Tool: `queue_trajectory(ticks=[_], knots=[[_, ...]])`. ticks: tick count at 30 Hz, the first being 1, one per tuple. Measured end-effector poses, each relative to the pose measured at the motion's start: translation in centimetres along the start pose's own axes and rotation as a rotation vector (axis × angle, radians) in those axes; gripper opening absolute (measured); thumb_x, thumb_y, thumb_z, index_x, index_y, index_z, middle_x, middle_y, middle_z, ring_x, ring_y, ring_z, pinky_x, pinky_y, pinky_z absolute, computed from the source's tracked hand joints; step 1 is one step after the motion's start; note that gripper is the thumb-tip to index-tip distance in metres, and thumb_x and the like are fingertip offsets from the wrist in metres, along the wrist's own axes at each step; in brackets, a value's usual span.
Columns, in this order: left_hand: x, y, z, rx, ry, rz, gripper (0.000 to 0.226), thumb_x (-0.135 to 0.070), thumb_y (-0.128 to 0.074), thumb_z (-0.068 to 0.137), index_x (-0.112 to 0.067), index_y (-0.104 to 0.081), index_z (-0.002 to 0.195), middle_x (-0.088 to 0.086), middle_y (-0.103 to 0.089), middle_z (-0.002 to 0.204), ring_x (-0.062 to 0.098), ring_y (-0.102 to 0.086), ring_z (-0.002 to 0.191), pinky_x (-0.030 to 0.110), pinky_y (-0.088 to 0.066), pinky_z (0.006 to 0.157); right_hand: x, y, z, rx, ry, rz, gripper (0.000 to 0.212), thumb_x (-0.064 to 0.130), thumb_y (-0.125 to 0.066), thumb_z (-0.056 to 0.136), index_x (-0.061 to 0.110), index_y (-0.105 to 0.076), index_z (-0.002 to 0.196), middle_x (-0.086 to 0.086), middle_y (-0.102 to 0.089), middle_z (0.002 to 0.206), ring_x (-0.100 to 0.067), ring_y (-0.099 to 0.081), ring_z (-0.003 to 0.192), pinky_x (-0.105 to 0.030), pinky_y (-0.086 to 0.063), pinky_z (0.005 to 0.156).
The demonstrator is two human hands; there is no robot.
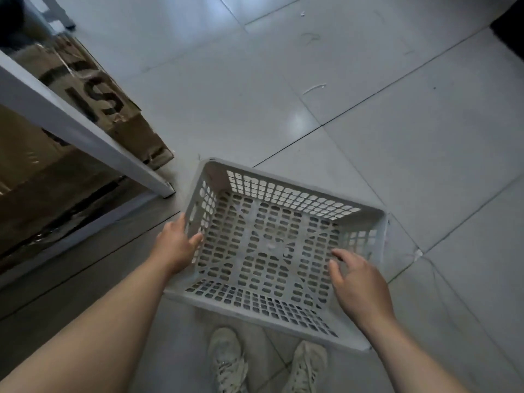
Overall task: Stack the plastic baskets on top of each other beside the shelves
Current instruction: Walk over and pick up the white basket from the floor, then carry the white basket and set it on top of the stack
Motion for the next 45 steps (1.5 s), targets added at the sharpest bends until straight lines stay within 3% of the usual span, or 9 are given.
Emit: queue_trajectory(ticks=[7, 14, 18, 21, 25, 30, 36, 41, 45], knots=[[0.5, -2.0, 5.4, -0.155, -0.019, 0.057, 0.079, -0.037, -0.054, 0.091, -0.015, -0.006, 0.150, 0.018, -0.016, 0.153, 0.039, -0.026, 0.137, 0.051, -0.027, 0.112, -8.3, -2.5, 3.2, -0.110, -0.149, 0.005, 0.043, 0.030, -0.051, 0.093, 0.012, -0.050, 0.133, -0.008, -0.052, 0.136, -0.026, -0.047, 0.124, -0.036, -0.037, 0.100], [0.6, -2.1, 7.4, -0.208, 0.042, -0.070, 0.045, -0.029, -0.050, 0.095, -0.014, -0.032, 0.134, 0.024, -0.051, 0.130, 0.044, -0.051, 0.114, 0.047, -0.039, 0.081, -14.8, -4.6, 3.6, -0.162, -0.390, 0.128, 0.069, 0.027, -0.059, 0.090, 0.006, -0.023, 0.145, -0.015, -0.029, 0.152, -0.030, -0.031, 0.137, -0.040, -0.031, 0.108], [1.8, -1.9, 8.3, -0.239, 0.058, -0.134, 0.030, -0.033, -0.048, 0.095, -0.013, -0.046, 0.118, 0.019, -0.060, 0.113, 0.040, -0.058, 0.100, 0.044, -0.043, 0.073, -16.9, -6.9, 3.3, -0.134, -0.485, 0.371, 0.061, 0.027, -0.057, 0.091, 0.016, -0.026, 0.142, -0.014, -0.052, 0.135, -0.034, -0.053, 0.118, -0.037, -0.042, 0.090], [2.4, -2.1, 8.8, -0.213, 0.056, -0.237, 0.024, -0.033, -0.046, 0.096, -0.020, -0.050, 0.115, 0.012, -0.063, 0.106, 0.031, -0.062, 0.091, 0.045, -0.048, 0.071, -18.5, -8.2, 3.6, -0.140, -0.561, 0.536, 0.034, 0.037, -0.058, 0.088, 0.023, -0.045, 0.117, -0.012, -0.066, 0.110, -0.030, -0.066, 0.086, -0.042, -0.054, 0.075], [2.5, -2.4, 9.0, -0.181, 0.024, -0.343, 0.024, -0.027, -0.044, 0.097, -0.019, -0.051, 0.120, 0.007, -0.062, 0.105, 0.026, -0.059, 0.090, 0.043, -0.047, 0.073, -19.2, -8.8, 4.4, -0.186, -0.633, 0.778, 0.017, 0.033, -0.059, 0.090, 0.017, -0.054, 0.086, -0.014, -0.062, 0.080, -0.020, -0.054, 0.058, -0.034, -0.044, 0.061], [2.6, -2.4, 8.8, -0.176, 0.028, -0.372, 0.019, -0.024, -0.042, 0.099, -0.017, -0.053, 0.112, 0.008, -0.062, 0.102, 0.025, -0.057, 0.083, 0.041, -0.045, 0.071, -19.5, -9.1, 4.3, -0.215, -0.681, 0.870, 0.019, 0.030, -0.061, 0.090, 0.013, -0.054, 0.089, -0.007, -0.053, 0.073, -0.020, -0.045, 0.056, -0.033, -0.040, 0.056], [2.8, -0.8, 6.2, -0.206, 0.036, -0.377, 0.020, -0.023, -0.043, 0.098, -0.015, -0.054, 0.112, 0.010, -0.063, 0.102, 0.026, -0.057, 0.080, 0.041, -0.045, 0.071, -19.4, -7.2, 2.8, -0.224, -0.695, 0.866, 0.038, 0.034, -0.062, 0.088, 0.004, -0.056, 0.111, -0.005, -0.053, 0.072, -0.020, -0.046, 0.057, -0.033, -0.040, 0.055], [1.3, 2.7, 2.2, -0.208, 0.030, -0.394, 0.018, -0.025, -0.044, 0.097, -0.019, -0.054, 0.111, 0.006, -0.062, 0.097, 0.027, -0.058, 0.082, 0.043, -0.047, 0.069, -17.4, -2.0, 1.6, -0.218, -0.638, 0.870, 0.023, 0.030, -0.061, 0.089, 0.007, -0.058, 0.094, -0.005, -0.051, 0.067, -0.019, -0.043, 0.053, -0.032, -0.038, 0.051], [-1.0, 7.3, -1.9, -0.256, 0.001, -0.427, 0.015, -0.024, -0.047, 0.096, -0.013, -0.058, 0.099, 0.012, -0.064, 0.094, 0.023, -0.057, 0.068, 0.037, -0.046, 0.065, -15.5, 4.2, 0.2, -0.216, -0.590, 0.888, 0.021, 0.026, -0.061, 0.089, 0.005, -0.059, 0.090, -0.007, -0.051, 0.065, -0.020, -0.044, 0.053, -0.032, -0.037, 0.052]])
Point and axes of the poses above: each hand's wrist, its own z-axis towards the middle knuckle, its own y-axis out of the back of the hand, x = y × z, the point moved 9 cm from there along z, towards the middle knuckle
